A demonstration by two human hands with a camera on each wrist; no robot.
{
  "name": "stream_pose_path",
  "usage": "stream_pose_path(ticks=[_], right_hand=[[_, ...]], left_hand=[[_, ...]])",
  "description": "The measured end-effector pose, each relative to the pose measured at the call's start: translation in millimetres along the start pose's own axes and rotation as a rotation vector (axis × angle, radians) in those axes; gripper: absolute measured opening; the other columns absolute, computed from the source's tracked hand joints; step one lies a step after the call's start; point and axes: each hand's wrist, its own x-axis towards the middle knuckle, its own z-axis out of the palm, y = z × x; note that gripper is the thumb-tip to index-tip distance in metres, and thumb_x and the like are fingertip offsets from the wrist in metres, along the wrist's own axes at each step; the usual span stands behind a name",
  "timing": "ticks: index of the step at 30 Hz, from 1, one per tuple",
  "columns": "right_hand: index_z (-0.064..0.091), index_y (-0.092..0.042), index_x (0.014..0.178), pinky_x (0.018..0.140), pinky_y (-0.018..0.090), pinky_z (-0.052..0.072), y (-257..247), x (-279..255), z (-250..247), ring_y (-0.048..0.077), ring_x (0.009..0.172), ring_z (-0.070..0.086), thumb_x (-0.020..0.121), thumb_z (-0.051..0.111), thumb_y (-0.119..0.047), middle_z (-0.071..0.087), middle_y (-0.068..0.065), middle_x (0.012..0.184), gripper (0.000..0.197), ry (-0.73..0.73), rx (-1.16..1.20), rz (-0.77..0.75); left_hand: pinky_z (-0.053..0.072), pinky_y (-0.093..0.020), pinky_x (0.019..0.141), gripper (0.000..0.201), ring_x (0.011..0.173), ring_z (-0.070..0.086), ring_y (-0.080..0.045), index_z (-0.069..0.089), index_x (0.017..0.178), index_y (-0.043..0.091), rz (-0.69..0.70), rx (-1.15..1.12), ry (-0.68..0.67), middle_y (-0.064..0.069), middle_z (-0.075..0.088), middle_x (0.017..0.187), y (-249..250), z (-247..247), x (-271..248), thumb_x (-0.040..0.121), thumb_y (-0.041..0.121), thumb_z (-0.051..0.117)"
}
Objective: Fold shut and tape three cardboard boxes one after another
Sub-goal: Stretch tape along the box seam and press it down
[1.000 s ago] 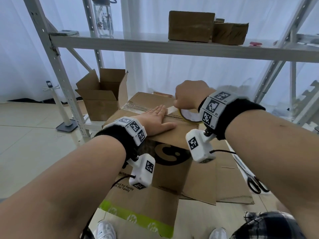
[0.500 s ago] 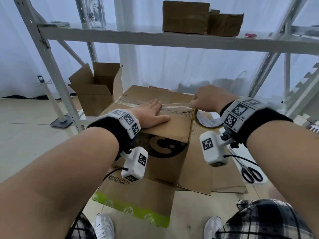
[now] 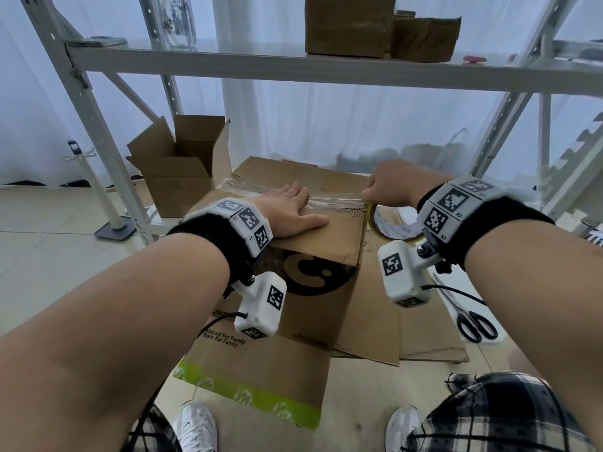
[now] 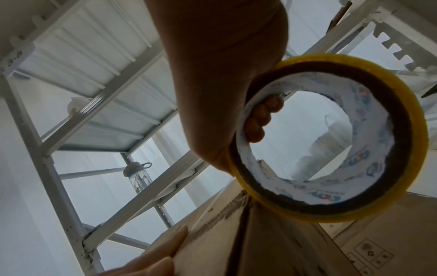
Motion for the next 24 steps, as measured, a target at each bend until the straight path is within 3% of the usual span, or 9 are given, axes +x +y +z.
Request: stream_pose_path(ticks=[2, 4, 6, 9, 15, 17, 18, 20, 24], right_hand=[[0.062, -0.017, 0.070, 0.073, 0.037, 0.050, 4, 0, -1, 0.022, 0.074, 0.058, 0.082, 0.056, -0.026, 0.063, 0.002, 0.077, 0.016, -0.027, 0.032, 0.007], [0.069, -0.011, 0.081, 0.081, 0.040, 0.052, 9, 5, 1, 0.021, 0.080, 0.062, 0.081, 0.057, -0.027, 0.069, 0.006, 0.086, 0.020, -0.039, 0.063, 0.007], [0.067, -0.010, 0.076, 0.080, 0.039, 0.051, 9, 7, 1, 0.022, 0.078, 0.060, 0.081, 0.057, -0.025, 0.067, 0.006, 0.081, 0.018, -0.036, 0.072, -0.007], [0.054, -0.011, 0.063, 0.066, 0.033, 0.042, 7, 9, 1, 0.020, 0.066, 0.049, 0.082, 0.058, -0.020, 0.053, 0.004, 0.066, 0.021, -0.023, 0.082, -0.002], [0.046, -0.009, 0.056, 0.060, 0.032, 0.035, 13, 12, 2, 0.021, 0.063, 0.042, 0.080, 0.058, -0.013, 0.045, 0.005, 0.059, 0.027, -0.013, 0.123, -0.001], [0.059, -0.005, 0.066, 0.065, 0.032, 0.040, 14, 11, 3, 0.022, 0.070, 0.049, 0.081, 0.057, -0.013, 0.056, 0.008, 0.069, 0.017, -0.014, 0.117, -0.024], [0.067, -0.003, 0.079, 0.072, 0.032, 0.046, 14, 11, 3, 0.022, 0.078, 0.056, 0.082, 0.057, -0.014, 0.064, 0.009, 0.081, 0.015, -0.016, 0.101, -0.042], [0.072, -0.006, 0.097, 0.085, 0.035, 0.050, 14, 9, 2, 0.023, 0.094, 0.061, 0.083, 0.057, -0.018, 0.069, 0.008, 0.100, 0.024, -0.001, 0.071, -0.055], [0.071, -0.011, 0.098, 0.084, 0.036, 0.051, 12, 5, 0, 0.024, 0.091, 0.061, 0.084, 0.055, -0.022, 0.068, 0.006, 0.098, 0.024, 0.061, 0.025, -0.064]], left_hand=[[-0.003, -0.036, 0.120, 0.094, 0.147, -0.009, -0.015, -0.007, 0.152, 0.016, -0.026, 0.030, -0.016, -0.001, -0.013, 0.160, 7, -2, 1, 0.086, 0.077, 0.022], [-0.003, -0.036, 0.120, 0.097, 0.147, -0.011, -0.016, -0.009, 0.152, 0.014, -0.027, 0.036, -0.026, -0.002, -0.015, 0.159, 14, -4, 3, 0.084, 0.078, 0.021], [-0.004, -0.036, 0.120, 0.098, 0.147, -0.012, -0.016, -0.011, 0.152, 0.013, 0.000, 0.040, -0.032, -0.004, -0.016, 0.159, 22, -3, 4, 0.085, 0.077, 0.021], [-0.005, -0.036, 0.120, 0.098, 0.147, -0.012, -0.018, -0.010, 0.151, 0.012, 0.045, 0.060, -0.034, -0.005, -0.017, 0.159, 38, -2, 8, 0.085, 0.077, 0.020], [-0.005, -0.035, 0.119, 0.101, 0.146, -0.013, -0.017, -0.010, 0.151, 0.011, 0.121, 0.080, -0.038, -0.006, -0.016, 0.159, 63, 0, 15, 0.084, 0.079, 0.023], [-0.005, -0.033, 0.119, 0.099, 0.146, -0.013, -0.016, -0.009, 0.152, 0.012, 0.121, 0.056, -0.030, -0.005, -0.016, 0.159, 61, -1, 13, 0.085, 0.077, 0.025], [-0.005, -0.032, 0.118, 0.099, 0.146, -0.012, -0.016, -0.009, 0.152, 0.013, 0.119, 0.043, -0.029, -0.004, -0.016, 0.159, 58, -1, 11, 0.085, 0.076, 0.026], [-0.005, -0.031, 0.117, 0.098, 0.147, -0.011, -0.015, -0.009, 0.152, 0.015, 0.121, 0.025, -0.027, -0.003, -0.015, 0.159, 52, -1, 7, 0.085, 0.075, 0.029], [-0.005, -0.030, 0.116, 0.098, 0.147, -0.010, -0.015, -0.009, 0.152, 0.015, 0.129, 0.020, -0.008, -0.003, -0.015, 0.159, 51, 2, 4, 0.084, 0.075, 0.030]])
